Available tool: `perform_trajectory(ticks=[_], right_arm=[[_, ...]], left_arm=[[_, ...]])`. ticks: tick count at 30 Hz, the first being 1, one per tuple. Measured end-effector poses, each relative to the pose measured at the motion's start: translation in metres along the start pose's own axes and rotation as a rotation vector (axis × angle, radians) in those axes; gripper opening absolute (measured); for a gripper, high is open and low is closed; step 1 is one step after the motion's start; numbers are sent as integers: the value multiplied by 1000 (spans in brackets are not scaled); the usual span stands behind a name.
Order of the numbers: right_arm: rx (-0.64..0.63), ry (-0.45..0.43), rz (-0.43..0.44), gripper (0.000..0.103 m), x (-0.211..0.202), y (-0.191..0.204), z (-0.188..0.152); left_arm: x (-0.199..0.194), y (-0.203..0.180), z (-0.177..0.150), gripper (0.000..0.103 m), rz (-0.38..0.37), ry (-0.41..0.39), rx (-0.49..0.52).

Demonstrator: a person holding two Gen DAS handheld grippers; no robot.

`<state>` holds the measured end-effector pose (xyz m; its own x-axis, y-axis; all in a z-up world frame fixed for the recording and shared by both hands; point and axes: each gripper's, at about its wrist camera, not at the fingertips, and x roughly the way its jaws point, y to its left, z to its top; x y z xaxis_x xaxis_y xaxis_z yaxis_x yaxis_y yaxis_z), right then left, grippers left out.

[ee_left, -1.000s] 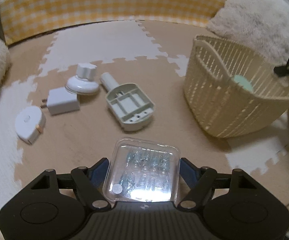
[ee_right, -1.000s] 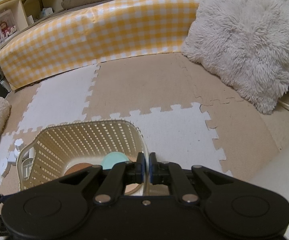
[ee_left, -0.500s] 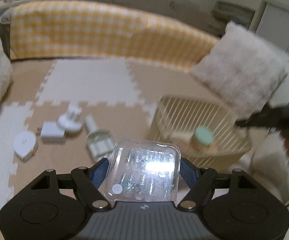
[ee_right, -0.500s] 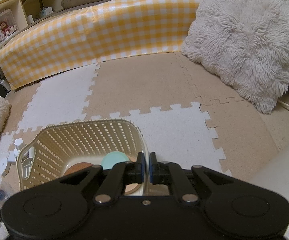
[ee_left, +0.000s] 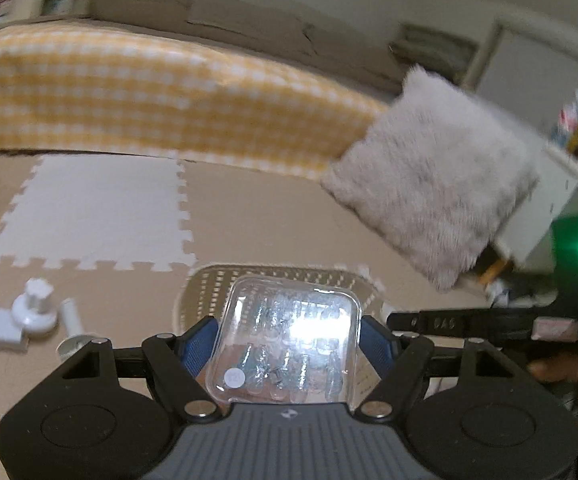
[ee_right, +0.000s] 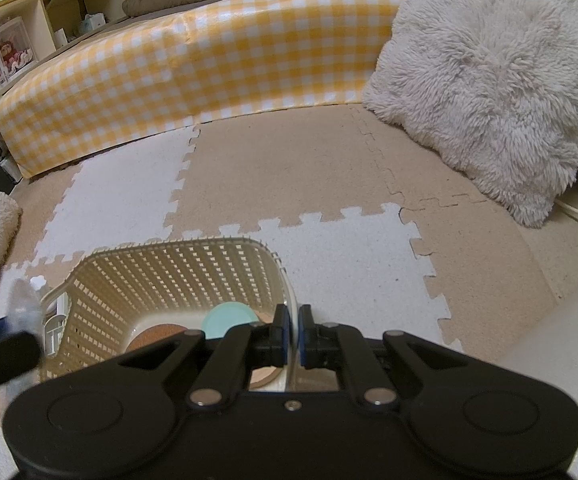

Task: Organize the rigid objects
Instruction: 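Carry the clear screw box with the left tool and release it into the basket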

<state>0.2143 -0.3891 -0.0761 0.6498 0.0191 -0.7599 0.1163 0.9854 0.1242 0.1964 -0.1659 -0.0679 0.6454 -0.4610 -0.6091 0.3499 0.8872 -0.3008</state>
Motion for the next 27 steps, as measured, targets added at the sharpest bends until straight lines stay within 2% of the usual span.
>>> perform_trajectory(ticks=[4,9,14,17,21,27], right_arm=[[-1,1,0,5,0,0,-1],[-2,5,0,5,1,1,0],[2,5,3,5,1,-1,0],[2,5,3,5,1,0,0],[3,6,5,5,1,0,0],[2,7,3,5,2,0,0]], left_arm=[[29,-8,7,77,23,88,127],[56,-14,8,77,-9,197,373],[73,-13,10,77,-62,303,559],[83,-11,11,77,-56,360,658],[95,-8,15,77,-45,411,730],[104,-7,19,79,-77,440,747]])
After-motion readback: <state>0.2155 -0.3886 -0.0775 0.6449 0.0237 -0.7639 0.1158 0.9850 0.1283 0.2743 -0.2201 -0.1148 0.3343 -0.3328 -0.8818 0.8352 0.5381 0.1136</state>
